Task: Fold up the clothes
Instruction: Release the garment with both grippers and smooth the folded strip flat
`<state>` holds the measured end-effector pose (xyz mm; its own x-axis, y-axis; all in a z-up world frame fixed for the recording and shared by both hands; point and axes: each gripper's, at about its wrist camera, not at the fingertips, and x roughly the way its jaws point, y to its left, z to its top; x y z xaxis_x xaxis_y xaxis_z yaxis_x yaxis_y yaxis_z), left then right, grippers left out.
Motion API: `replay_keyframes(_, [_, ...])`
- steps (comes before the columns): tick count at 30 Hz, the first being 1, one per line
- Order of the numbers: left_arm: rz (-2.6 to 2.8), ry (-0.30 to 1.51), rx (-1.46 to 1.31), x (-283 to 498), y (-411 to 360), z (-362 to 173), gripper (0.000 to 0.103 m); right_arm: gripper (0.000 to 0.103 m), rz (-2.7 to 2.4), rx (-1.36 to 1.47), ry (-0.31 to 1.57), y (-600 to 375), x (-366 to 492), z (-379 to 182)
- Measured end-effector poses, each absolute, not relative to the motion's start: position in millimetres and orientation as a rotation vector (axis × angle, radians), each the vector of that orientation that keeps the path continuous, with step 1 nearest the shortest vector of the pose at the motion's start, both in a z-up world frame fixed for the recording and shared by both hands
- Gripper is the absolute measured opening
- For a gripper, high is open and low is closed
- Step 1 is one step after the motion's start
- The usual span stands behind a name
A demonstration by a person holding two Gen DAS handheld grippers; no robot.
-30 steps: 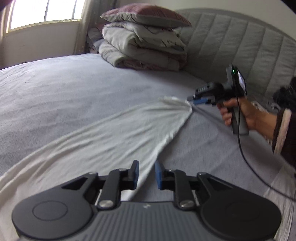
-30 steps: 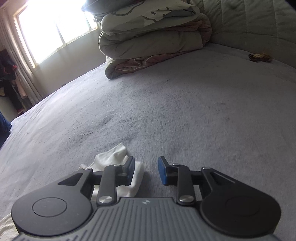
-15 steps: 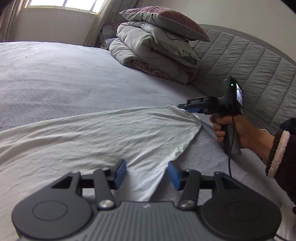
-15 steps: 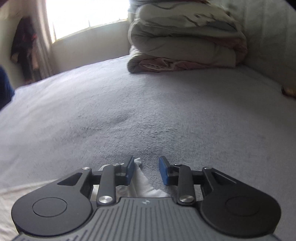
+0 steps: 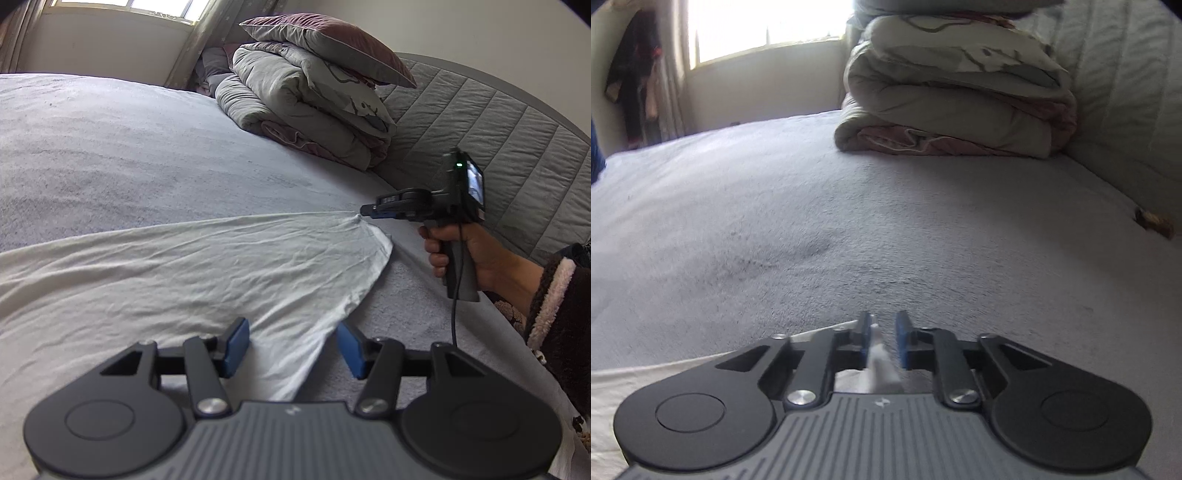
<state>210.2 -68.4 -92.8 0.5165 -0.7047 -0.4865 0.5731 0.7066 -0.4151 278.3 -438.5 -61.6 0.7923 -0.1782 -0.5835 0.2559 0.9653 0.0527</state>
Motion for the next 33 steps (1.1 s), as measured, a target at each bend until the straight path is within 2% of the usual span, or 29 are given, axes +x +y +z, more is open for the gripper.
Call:
replay_keyframes(10, [-0.772,0.678,-0.211,210,-68,-93,0.055,0.028,-0.269,0.276,0.675,-446,243,-70])
replay_keyframes(11, [-0.773,0.678,-0.213,210,-68,-93,0.055,0.026,-0.27,0.242,0.674,-440,242,-71])
replay_keyframes(12, [-0.773,0.679,-0.215,210,-67,-93,0.055,0.01,-0.27,0.208,0.672,-434,241,-72])
replay_keyframes(13, [-0.774,0.679,-0.217,210,-67,-93,0.055,0.003,-0.271,0.173,0.67,-428,240,-74])
replay_keyframes(18, [-0.774,0.68,-0.218,210,-67,-92,0.055,0.003,-0.344,0.096,0.679,-425,240,-78])
replay_keyframes(20, [-0.773,0.68,-0.219,210,-67,-92,0.055,0.005,-0.357,0.096,0.672,-422,240,-74])
replay_keyframes(23, [-0.763,0.678,-0.216,209,-68,-90,0.055,0.015,-0.368,0.104,0.615,-411,235,-64])
replay_keyframes(25, [-0.765,0.683,-0.23,208,-68,-87,0.056,0.028,-0.327,0.119,0.582,-396,232,-59])
replay_keyframes(33, [-0.642,0.671,-0.243,212,-56,-76,0.062,0.035,-0.131,0.145,0.599,-331,213,-45])
